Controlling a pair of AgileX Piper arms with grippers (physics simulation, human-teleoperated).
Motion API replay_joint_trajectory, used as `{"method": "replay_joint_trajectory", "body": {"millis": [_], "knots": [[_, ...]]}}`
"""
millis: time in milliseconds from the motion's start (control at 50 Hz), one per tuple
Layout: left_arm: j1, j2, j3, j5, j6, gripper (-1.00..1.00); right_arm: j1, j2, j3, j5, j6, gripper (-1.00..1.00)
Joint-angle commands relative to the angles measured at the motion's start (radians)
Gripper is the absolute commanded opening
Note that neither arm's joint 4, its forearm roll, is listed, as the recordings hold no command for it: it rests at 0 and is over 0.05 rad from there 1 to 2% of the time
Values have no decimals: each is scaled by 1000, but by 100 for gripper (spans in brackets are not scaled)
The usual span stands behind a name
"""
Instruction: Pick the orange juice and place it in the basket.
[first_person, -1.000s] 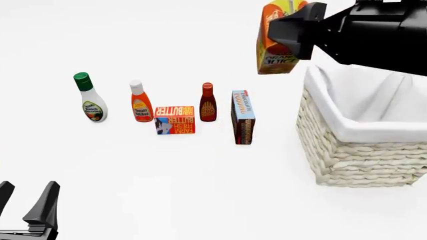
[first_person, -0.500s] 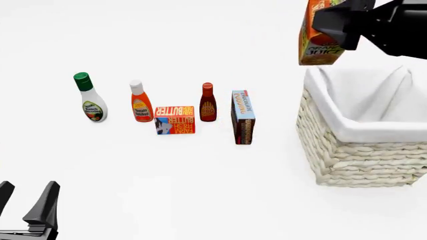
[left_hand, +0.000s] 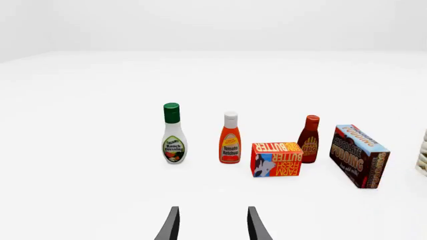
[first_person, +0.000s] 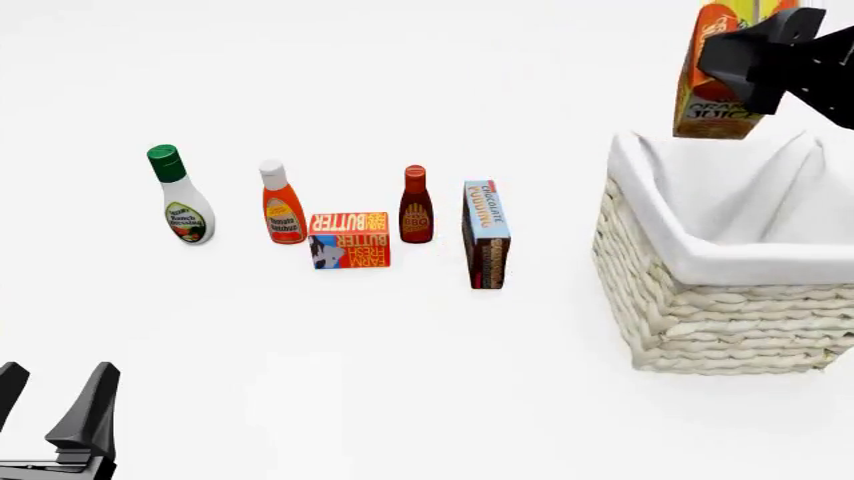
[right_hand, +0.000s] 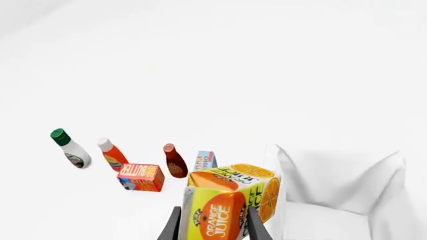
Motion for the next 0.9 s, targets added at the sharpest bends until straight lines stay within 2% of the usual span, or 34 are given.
{"method": "replay_joint_trajectory", "body": {"millis": [20,240,380,620,900], "knots": [[0,0,0,0,0,100,-88,-6,27,-40,-7,-100],[0,0,0,0,0,100,-116,18,64,-98,-8,-100],[0,0,0,0,0,100,-166,18,81,-120,-16,-100],[0,0,0,0,0,100,-243,-37,65,-48,-24,-100],[0,0,0,0,0,100,-253,41,114,-117,-9,-100]]}}
